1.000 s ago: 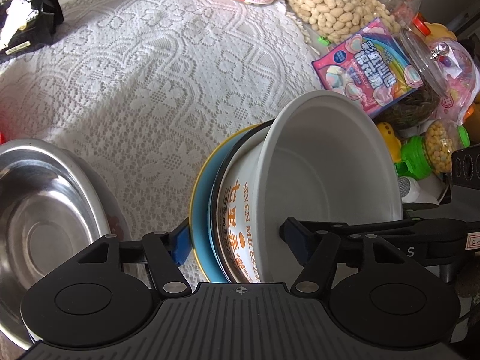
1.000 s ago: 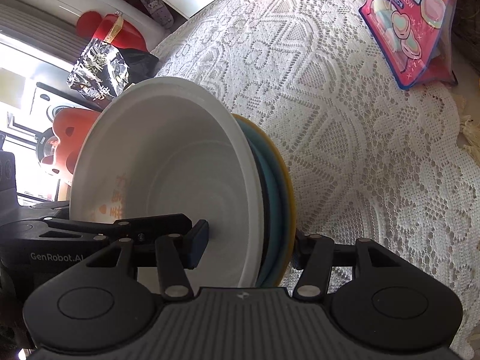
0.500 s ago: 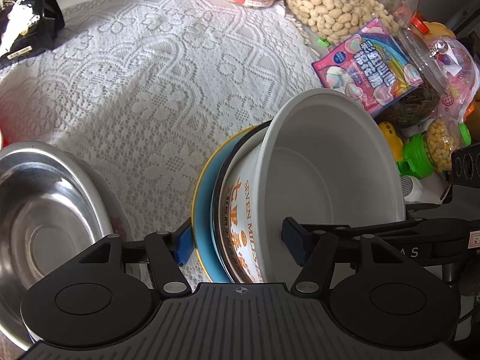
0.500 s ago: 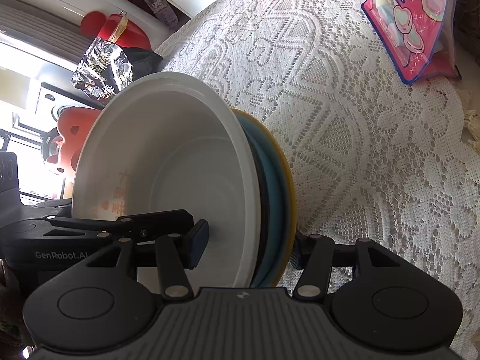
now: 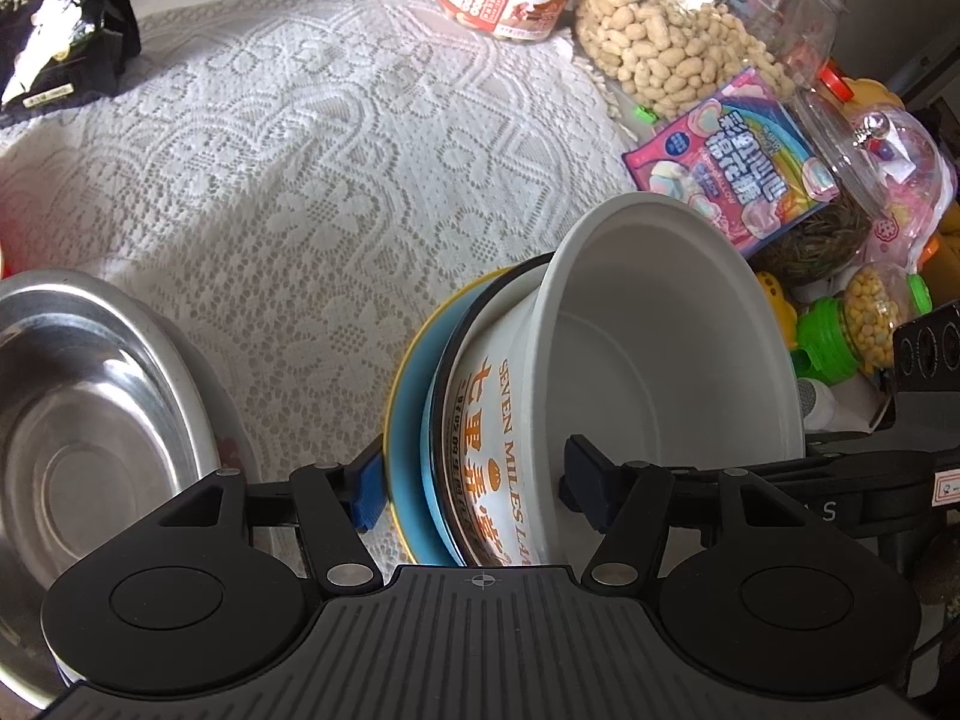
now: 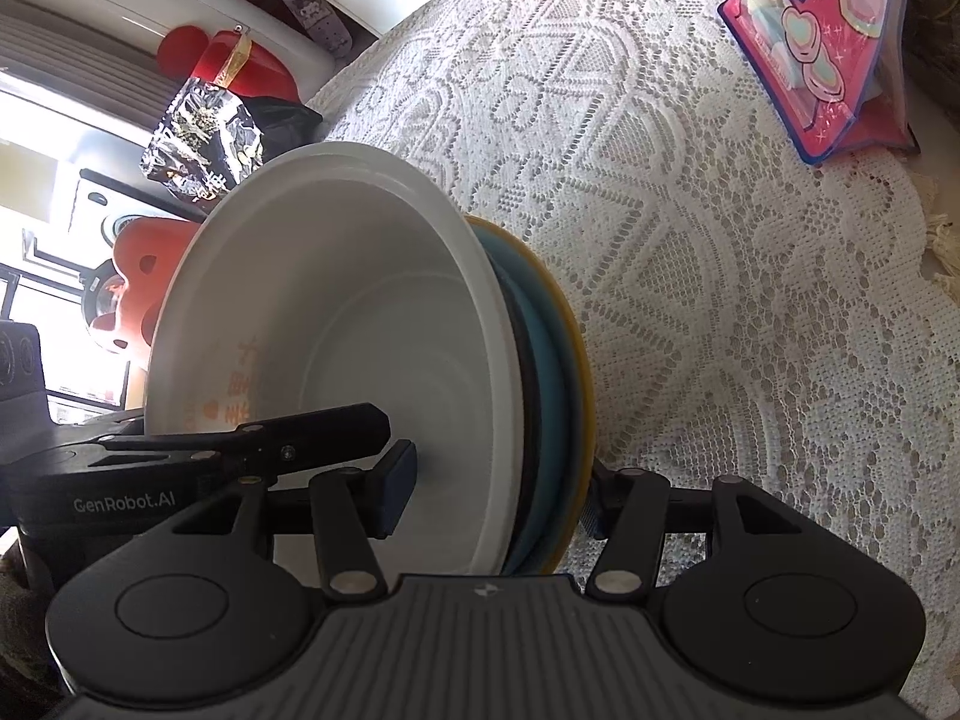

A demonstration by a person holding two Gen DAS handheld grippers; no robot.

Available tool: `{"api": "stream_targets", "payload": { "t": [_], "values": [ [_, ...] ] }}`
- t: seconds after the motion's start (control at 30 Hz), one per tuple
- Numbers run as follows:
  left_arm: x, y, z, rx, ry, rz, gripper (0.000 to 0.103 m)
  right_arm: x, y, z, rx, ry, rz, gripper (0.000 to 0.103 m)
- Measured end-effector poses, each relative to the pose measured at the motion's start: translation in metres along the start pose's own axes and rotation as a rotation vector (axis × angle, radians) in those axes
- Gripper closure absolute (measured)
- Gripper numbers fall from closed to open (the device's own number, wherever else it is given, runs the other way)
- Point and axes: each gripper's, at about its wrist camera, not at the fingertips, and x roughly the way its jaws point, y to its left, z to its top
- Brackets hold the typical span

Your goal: Organize plates and bowls

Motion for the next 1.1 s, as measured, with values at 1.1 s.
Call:
{"api": "stream_targets", "payload": {
  "t": [1.1],
  "values": [
    [-0.004, 0.006, 0.001, -0.041, 0.069, -0.063, 0.039, 0.0, 0.007, 0.001, 0.043, 0.044, -0.015, 0.047]
  ]
}}
